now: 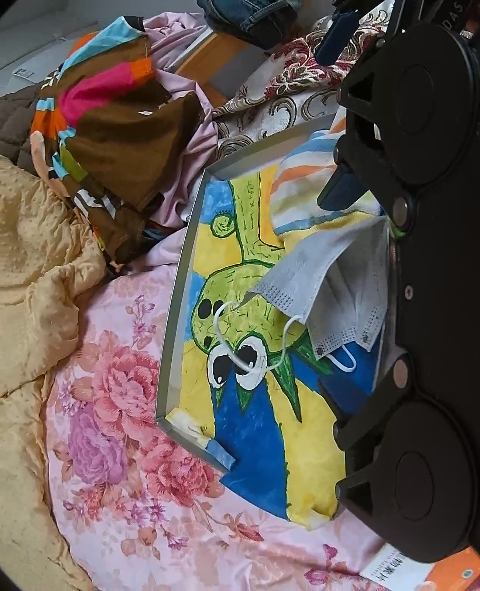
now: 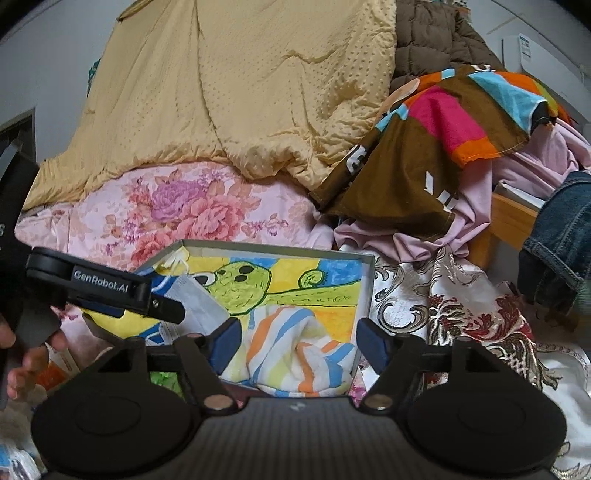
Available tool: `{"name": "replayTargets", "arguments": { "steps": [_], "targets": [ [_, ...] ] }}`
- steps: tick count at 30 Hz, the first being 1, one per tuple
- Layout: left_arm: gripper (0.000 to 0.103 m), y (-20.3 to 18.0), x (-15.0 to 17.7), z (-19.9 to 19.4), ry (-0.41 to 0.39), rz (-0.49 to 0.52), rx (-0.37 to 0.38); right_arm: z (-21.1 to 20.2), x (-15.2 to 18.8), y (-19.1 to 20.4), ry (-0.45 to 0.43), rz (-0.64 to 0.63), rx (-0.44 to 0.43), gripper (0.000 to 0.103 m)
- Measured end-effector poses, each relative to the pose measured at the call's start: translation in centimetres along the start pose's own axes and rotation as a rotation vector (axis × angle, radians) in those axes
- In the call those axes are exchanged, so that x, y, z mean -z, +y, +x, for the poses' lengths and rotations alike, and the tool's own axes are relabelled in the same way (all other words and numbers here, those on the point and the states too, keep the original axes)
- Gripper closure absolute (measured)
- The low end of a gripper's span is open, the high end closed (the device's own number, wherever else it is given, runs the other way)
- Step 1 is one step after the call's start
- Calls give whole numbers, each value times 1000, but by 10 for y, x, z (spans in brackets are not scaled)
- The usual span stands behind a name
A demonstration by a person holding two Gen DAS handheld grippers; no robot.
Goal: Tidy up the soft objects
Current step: 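Withdraw both open tools from the tray back toward the items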
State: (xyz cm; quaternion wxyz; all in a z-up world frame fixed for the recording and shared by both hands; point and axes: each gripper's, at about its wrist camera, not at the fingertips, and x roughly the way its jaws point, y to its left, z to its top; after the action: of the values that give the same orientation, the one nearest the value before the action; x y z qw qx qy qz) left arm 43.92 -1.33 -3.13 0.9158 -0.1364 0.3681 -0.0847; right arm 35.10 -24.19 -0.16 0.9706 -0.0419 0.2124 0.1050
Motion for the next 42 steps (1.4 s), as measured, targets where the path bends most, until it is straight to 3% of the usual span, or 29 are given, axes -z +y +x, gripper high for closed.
{"name": "replayTargets", "arguments": {
  "steps": [8,17,34,42],
  "targets": [
    [1,-11,14,-43,-75,21,15,-36,-7,-3,-42,64,-31,10],
    [1,-17,35,-105,-150,28,4,-84,-19,16,-105,55,-57,1],
    [1,-2,101,-216,-258,19,-21,-167,-1,45,-171,127,-69,0],
    [1,20,130,-256,-250,26,-50,-187,17,65,-163,94,-123,0]
  ]
}}
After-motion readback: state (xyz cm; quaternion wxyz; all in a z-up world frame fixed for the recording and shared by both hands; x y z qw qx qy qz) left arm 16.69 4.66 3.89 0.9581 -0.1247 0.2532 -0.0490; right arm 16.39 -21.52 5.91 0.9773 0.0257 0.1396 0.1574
